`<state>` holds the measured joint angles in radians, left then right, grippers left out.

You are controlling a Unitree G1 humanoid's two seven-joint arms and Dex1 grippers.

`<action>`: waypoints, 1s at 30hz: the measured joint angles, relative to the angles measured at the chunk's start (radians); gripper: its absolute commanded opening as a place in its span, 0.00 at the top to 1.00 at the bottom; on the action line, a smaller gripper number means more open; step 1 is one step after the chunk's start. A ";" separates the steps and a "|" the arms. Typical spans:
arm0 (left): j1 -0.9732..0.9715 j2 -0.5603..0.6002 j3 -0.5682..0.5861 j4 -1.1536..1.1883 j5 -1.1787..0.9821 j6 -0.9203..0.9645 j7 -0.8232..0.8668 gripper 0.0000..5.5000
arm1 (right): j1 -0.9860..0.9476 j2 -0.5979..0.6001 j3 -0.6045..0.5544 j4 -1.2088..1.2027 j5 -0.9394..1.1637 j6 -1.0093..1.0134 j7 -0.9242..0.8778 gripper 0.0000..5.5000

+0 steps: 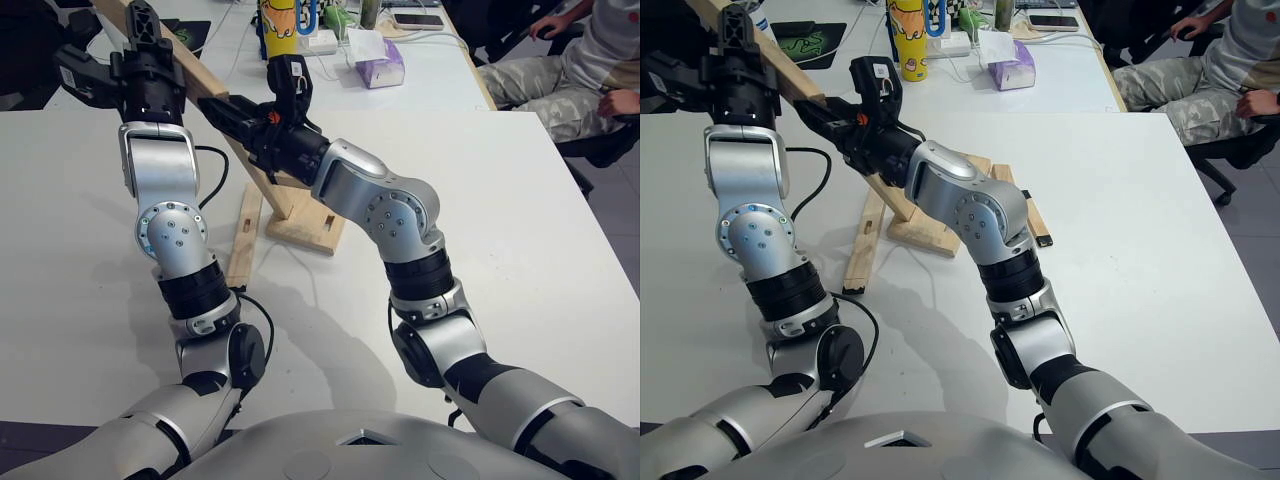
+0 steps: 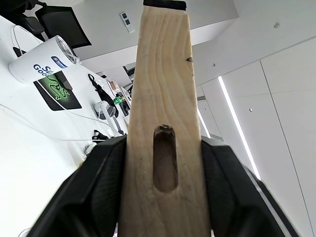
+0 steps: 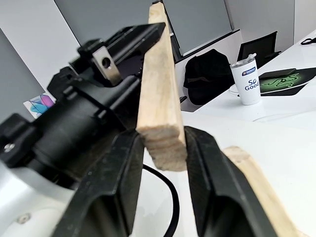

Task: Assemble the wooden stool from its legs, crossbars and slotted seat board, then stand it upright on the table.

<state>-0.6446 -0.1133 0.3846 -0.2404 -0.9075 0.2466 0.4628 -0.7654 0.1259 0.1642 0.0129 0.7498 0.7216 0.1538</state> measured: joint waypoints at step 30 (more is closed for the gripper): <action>0.041 0.046 -0.018 -0.003 0.024 0.053 -0.028 0.33 | -0.015 -0.003 -0.032 -0.070 -0.102 -0.002 0.016 0.81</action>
<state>-0.6032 -0.0673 0.3663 -0.2433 -0.8836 0.2999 0.4346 -0.7801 0.1226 0.1327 -0.0575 0.6479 0.7198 0.1697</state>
